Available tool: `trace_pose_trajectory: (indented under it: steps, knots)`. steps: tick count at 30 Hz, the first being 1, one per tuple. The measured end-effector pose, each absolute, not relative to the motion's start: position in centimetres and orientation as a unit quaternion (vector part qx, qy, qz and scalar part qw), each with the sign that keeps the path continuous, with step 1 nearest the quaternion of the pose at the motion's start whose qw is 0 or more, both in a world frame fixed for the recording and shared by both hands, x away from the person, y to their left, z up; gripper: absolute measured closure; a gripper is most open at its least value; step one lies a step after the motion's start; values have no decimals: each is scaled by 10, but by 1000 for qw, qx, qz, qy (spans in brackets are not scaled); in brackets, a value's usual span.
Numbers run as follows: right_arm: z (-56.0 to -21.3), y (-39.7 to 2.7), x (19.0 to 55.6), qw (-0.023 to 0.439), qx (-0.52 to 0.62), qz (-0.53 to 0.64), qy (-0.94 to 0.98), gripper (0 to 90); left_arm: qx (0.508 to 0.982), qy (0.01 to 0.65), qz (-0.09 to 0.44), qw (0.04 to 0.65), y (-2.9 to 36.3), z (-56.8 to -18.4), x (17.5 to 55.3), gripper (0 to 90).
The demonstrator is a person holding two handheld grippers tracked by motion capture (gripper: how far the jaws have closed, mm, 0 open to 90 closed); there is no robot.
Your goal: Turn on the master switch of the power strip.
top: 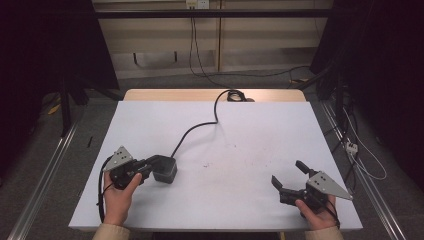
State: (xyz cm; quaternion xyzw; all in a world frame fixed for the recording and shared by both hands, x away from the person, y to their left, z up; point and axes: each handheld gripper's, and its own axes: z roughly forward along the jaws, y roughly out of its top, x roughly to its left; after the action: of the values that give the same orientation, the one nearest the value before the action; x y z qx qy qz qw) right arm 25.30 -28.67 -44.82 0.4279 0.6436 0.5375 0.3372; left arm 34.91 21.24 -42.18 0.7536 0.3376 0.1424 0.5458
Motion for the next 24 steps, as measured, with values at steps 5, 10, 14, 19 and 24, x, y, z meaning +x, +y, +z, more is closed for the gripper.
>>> trace_pose_trajectory:
  steps: [5,10,14,19,24]
  knots:
    - [-448,-287,253,337,430,538,643,21,753,337,139,547,213,-422,349,835]
    - [-448,-287,253,337,429,538,643,21,754,337,136,547,213,-421,348,847]
    - [-448,-287,253,337,430,538,642,22,756,335,133,546,212,-421,348,858]
    - [-448,-287,252,337,430,538,642,22,761,332,131,542,212,-422,348,878]
    - [-448,-287,252,337,431,539,641,22,763,329,132,541,212,-422,347,900]
